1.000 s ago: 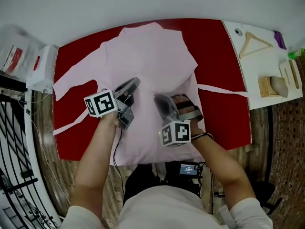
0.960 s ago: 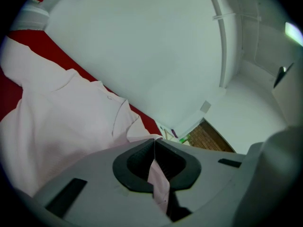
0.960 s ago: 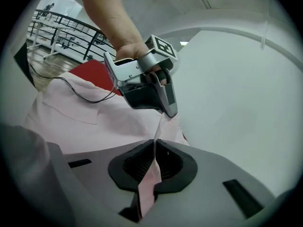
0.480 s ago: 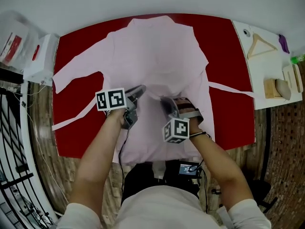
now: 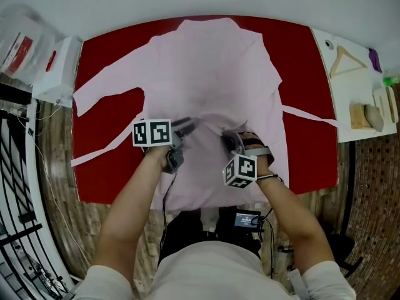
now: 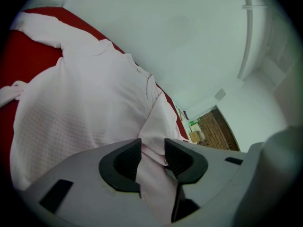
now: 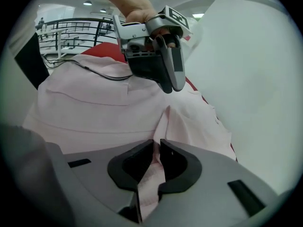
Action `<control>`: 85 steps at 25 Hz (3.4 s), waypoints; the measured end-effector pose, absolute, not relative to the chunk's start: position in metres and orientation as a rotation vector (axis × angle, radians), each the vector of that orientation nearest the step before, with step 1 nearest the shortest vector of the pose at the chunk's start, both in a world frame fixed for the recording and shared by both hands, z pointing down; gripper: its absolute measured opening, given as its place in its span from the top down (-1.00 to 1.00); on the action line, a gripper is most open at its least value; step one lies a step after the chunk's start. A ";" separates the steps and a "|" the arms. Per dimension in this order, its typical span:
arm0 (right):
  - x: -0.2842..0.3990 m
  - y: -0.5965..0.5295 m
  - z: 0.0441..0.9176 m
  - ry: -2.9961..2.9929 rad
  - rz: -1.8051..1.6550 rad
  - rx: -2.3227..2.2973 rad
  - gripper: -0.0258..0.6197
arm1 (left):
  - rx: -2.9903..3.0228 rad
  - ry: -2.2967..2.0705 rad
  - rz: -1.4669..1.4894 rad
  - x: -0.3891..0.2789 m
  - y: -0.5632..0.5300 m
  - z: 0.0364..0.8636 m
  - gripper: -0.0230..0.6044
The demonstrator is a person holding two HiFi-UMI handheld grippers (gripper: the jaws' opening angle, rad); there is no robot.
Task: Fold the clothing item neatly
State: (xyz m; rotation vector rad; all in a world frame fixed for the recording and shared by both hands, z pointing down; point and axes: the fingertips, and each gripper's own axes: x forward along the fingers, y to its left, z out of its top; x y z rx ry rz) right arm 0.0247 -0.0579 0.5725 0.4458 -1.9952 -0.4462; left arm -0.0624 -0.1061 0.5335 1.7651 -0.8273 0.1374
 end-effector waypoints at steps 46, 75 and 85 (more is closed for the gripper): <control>0.022 -0.068 0.565 -2.007 -0.133 0.797 0.74 | 1.972 -1.002 0.155 -0.132 -0.027 0.491 0.51; -0.312 -0.054 0.491 -2.225 -0.536 0.454 0.73 | 1.843 -1.382 -0.038 -0.430 -0.061 0.490 0.51; -0.442 -0.066 0.521 -2.172 -0.713 0.251 0.71 | 1.783 -1.405 -0.104 -0.503 -0.069 0.511 0.51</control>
